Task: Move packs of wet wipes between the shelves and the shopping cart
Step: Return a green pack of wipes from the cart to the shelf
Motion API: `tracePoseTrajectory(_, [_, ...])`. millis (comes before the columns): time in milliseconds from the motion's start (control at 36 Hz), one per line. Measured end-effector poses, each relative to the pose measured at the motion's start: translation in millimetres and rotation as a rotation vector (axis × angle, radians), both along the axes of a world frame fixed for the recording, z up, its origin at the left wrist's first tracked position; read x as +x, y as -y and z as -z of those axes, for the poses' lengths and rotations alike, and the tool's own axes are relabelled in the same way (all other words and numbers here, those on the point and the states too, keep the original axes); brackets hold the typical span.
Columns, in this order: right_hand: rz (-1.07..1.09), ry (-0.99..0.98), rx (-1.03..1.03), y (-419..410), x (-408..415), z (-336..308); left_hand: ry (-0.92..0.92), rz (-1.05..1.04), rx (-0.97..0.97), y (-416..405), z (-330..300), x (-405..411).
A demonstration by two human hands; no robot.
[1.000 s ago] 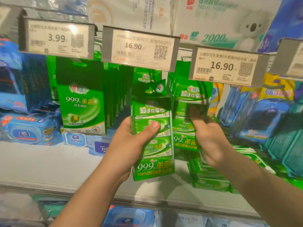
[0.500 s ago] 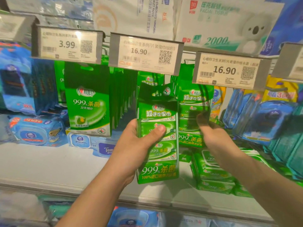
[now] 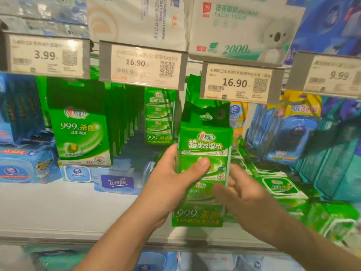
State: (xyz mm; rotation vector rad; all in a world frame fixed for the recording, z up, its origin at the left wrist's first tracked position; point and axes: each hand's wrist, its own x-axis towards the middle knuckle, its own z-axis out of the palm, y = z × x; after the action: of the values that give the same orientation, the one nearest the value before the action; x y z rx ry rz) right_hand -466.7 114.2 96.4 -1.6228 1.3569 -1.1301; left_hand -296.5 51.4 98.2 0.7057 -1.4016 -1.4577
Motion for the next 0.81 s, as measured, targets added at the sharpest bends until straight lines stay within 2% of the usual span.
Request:
tracePoseTrajectory(111, [0.002,0.048,-0.029,-11.2,-1.8,-2.1,0.038,0.067,-0.045,-3.0,2.3,-7.1])
tracePoseTrajectory(222, [0.020,-0.006,-0.108,-18.1,-7.8,-3.8,0.039,0.132,-0.095,-6.1,0.1,-8.6])
tracePoseTrajectory(556, [-0.003,0.033,-0.277,-17.2,-8.5,-34.2,-0.030,0.098,-0.293,-7.0,-34.3,-10.9])
tracePoseTrajectory(694, [-0.004,0.008,-0.310,-7.3,-10.5,-37.9,-0.039,0.099,-0.312,-3.8,-44.5,-10.9])
tracePoseTrajectory(806, [-0.033,0.107,-0.286,1.9,-9.2,-33.4,-0.051,0.096,-0.243,2.0,-45.2,-13.5])
